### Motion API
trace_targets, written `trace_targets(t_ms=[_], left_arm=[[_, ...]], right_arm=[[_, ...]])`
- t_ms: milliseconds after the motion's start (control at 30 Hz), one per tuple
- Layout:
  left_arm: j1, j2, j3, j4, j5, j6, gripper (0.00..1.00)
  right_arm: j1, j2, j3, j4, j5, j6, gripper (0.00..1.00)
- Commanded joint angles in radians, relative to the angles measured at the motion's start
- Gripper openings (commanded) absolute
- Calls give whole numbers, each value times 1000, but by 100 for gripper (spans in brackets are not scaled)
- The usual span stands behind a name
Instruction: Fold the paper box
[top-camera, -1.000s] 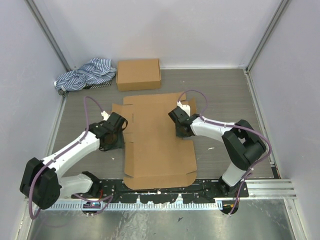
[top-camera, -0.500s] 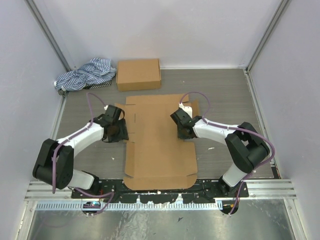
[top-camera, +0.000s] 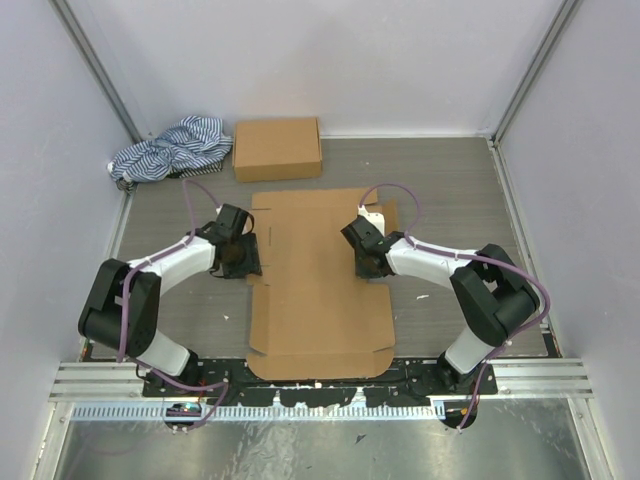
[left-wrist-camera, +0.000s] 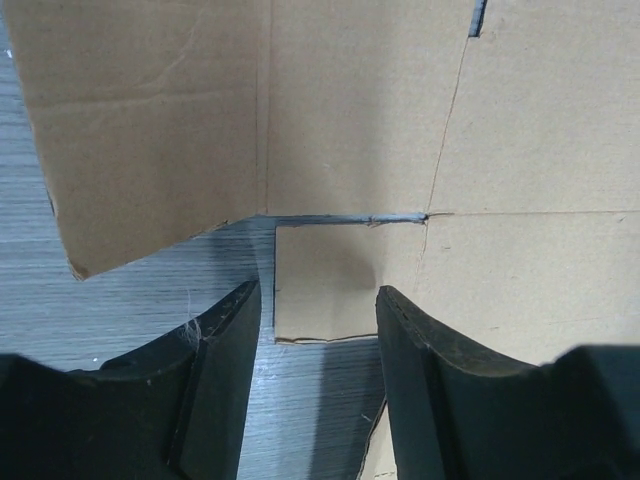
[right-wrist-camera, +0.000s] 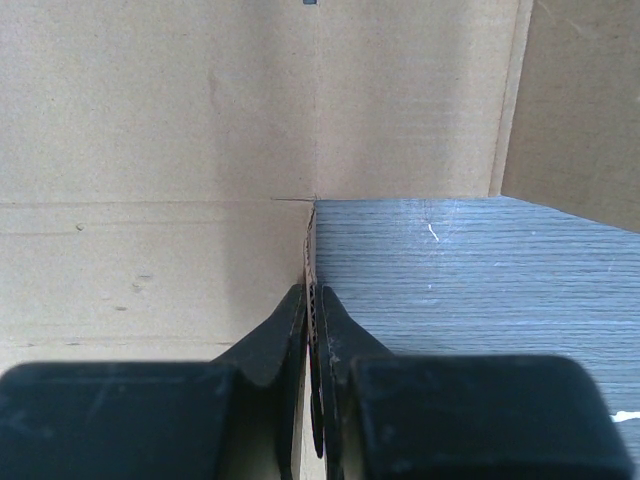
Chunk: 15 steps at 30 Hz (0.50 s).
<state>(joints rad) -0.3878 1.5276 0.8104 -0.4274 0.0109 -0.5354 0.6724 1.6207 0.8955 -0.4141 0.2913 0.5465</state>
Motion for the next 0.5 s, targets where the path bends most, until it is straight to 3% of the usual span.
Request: trace_targets(t_ms=[0,467], left_arm=[[4,13,11,16,35,12,56],[3,-74,8,10,130,-11,51]], right_arm=[[0,-27,25,-7,-6,-9,14],[0,-6,41,-6,-14,-8,15]])
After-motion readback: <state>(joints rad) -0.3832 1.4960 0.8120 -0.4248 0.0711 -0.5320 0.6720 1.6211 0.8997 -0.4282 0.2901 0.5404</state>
